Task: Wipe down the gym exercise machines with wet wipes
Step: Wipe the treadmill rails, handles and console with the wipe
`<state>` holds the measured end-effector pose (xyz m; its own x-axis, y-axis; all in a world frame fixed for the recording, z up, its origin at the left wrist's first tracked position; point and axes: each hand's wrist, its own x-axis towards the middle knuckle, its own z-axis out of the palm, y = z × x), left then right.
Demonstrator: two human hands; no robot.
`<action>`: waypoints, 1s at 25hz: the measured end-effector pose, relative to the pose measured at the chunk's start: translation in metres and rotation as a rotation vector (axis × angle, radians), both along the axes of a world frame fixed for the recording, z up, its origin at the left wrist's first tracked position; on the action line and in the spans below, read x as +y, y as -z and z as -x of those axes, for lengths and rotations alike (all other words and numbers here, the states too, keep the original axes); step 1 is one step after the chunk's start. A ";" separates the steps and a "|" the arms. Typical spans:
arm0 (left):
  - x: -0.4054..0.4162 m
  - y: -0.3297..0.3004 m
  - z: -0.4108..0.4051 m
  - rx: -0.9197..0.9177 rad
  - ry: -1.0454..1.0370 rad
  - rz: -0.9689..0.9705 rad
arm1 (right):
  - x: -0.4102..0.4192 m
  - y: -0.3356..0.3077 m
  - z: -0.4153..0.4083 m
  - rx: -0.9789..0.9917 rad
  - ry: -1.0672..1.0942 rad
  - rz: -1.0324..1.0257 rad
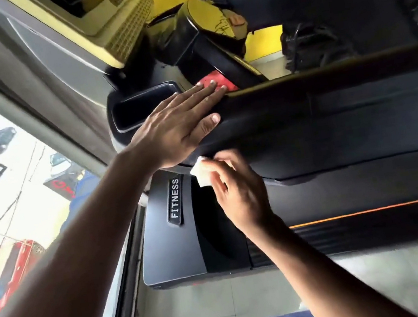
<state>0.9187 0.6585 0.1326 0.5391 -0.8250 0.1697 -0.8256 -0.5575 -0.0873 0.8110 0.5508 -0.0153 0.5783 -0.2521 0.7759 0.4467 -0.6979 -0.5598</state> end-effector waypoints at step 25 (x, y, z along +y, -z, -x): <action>-0.019 0.005 0.013 -0.045 0.043 -0.008 | -0.075 0.047 0.031 0.057 0.264 -0.082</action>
